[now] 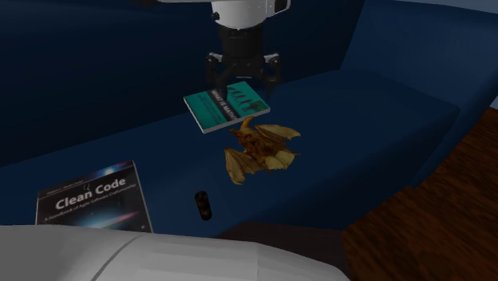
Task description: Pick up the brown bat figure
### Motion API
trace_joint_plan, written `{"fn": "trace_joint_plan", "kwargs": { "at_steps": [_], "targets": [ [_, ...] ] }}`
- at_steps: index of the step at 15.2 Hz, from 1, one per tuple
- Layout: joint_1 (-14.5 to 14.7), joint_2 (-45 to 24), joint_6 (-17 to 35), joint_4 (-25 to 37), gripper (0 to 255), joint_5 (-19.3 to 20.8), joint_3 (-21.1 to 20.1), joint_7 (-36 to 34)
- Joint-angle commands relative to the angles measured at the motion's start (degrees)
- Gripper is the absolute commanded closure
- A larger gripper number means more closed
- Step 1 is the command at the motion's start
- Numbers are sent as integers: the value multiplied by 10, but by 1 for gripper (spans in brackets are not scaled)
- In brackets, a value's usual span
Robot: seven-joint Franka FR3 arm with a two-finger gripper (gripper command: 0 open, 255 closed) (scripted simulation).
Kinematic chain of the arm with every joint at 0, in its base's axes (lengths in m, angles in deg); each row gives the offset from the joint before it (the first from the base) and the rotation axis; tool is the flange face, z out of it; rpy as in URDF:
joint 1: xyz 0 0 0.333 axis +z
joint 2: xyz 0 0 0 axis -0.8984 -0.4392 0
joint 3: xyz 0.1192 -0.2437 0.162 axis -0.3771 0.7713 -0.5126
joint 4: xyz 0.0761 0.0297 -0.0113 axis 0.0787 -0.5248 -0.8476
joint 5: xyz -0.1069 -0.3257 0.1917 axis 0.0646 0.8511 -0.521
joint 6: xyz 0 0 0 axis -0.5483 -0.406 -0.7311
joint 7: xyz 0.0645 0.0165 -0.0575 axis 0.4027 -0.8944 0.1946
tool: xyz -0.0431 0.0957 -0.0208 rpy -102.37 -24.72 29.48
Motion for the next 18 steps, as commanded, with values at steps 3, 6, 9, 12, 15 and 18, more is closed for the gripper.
{"fn": "trace_joint_plan", "kwargs": {
  "at_steps": [3, 6, 9, 12, 15, 18],
  "targets": [
    [5, -90, 120, 0, 0, -7, 4, 1],
    [11, -166, 200, 16, 0, -18, 7, 5],
    [17, -244, 272, 42, 0, -38, 8, 16],
    [19, -293, 315, 59, 0, -56, 5, 28],
    [18, -318, 340, 58, 0, -63, 3, 34],
    [16, -343, 365, 59, 0, -72, -1, 41]
  ]
}}
